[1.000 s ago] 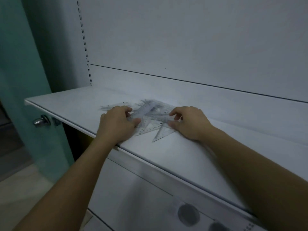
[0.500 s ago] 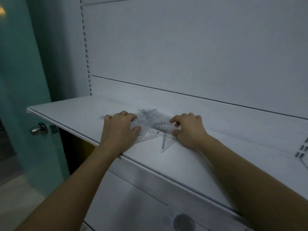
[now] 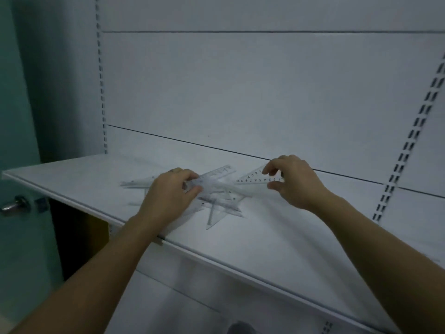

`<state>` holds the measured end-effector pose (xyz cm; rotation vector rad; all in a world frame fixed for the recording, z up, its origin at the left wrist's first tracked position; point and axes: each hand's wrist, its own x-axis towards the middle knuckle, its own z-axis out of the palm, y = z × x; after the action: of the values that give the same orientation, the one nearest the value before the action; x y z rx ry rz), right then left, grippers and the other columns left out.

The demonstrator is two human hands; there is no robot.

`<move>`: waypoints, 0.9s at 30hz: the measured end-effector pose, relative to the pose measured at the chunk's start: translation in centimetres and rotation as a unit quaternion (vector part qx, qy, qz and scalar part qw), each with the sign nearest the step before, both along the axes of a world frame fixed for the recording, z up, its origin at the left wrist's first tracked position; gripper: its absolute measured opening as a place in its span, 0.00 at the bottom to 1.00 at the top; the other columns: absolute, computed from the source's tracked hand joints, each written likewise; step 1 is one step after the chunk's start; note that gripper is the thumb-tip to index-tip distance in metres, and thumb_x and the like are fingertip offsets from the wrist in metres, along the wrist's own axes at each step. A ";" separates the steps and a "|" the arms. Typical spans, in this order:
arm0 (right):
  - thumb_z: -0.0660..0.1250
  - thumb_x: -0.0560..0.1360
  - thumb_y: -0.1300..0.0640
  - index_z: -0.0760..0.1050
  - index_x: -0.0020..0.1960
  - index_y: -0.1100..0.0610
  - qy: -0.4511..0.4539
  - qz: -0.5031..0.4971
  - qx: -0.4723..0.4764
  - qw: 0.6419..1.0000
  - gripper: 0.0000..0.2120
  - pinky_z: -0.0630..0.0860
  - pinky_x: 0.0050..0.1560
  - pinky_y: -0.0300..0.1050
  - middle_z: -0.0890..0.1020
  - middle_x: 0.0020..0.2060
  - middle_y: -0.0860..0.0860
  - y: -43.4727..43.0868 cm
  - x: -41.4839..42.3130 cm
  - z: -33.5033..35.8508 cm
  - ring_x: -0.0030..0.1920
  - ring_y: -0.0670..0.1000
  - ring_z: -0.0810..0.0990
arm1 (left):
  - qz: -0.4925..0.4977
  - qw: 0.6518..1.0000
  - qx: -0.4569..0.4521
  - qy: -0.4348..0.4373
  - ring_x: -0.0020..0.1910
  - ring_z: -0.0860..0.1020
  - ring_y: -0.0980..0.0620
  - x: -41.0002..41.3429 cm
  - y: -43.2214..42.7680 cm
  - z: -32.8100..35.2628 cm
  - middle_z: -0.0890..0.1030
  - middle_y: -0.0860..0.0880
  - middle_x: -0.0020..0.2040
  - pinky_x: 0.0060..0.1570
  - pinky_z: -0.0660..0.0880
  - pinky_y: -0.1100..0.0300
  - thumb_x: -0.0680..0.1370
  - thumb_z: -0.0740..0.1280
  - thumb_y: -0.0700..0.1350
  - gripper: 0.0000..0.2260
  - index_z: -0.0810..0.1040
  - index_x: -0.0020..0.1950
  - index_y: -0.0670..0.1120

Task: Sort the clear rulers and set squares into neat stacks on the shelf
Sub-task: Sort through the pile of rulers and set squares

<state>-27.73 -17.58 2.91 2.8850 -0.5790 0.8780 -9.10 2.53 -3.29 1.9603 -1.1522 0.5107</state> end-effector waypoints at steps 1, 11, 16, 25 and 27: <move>0.73 0.72 0.56 0.76 0.50 0.47 -0.001 -0.008 0.011 1.000 0.09 0.64 0.48 0.40 0.74 0.44 0.42 -0.5 -1.5 0.2 0.46 0.45 0.69 | -0.021 1.000 -0.006 0.006 0.41 0.78 0.51 -0.9 -0.7 0.7 0.82 0.47 0.45 0.46 0.75 0.58 0.74 0.72 0.49 0.10 0.82 0.53 0.46; 0.76 0.69 0.56 0.78 0.43 0.46 0.020 -0.165 0.112 0.980 0.09 0.67 0.37 0.34 0.78 0.42 0.42 -7.6 -21.2 0.5 0.42 0.45 0.75 | -0.227 0.974 -0.001 -0.003 0.43 0.79 0.55 -15.1 -12.7 3.2 0.83 0.51 0.44 0.47 0.73 0.59 0.73 0.73 0.51 0.07 0.84 0.48 0.51; 0.76 0.69 0.56 0.80 0.47 0.47 0.054 -0.231 0.159 0.958 0.10 0.68 0.38 0.32 0.81 0.43 0.43 -11.9 -30.5 -0.6 0.41 0.42 0.77 | -0.300 0.953 0.034 0.012 0.43 0.79 0.58 -21.4 -17.2 3.7 0.83 0.54 0.46 0.41 0.71 0.71 0.71 0.75 0.48 0.10 0.83 0.52 0.51; 0.75 0.69 0.56 0.81 0.46 0.46 0.110 -0.225 0.184 0.950 0.08 0.67 0.37 0.28 0.79 0.39 0.40 -17.2 -38.4 -2.2 0.38 0.40 0.76 | -0.325 0.942 0.069 0.042 0.43 0.79 0.62 -30.1 -23.7 3.8 0.82 0.57 0.45 0.38 0.68 0.78 0.71 0.75 0.50 0.10 0.82 0.51 0.52; 0.75 0.70 0.56 0.81 0.46 0.46 0.118 -0.213 0.181 0.953 0.08 0.67 0.36 0.25 0.80 0.40 0.40 -18.1 -39.2 -2.1 0.38 0.40 0.76 | -0.328 0.941 0.076 0.044 0.42 0.79 0.61 -31.7 -24.8 3.5 0.81 0.56 0.46 0.37 0.68 0.78 0.71 0.75 0.49 0.11 0.82 0.52 0.51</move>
<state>-66.94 -35.67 0.79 2.9111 -1.3887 0.3912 -40.81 -22.27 0.24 1.5616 -1.7184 -0.0223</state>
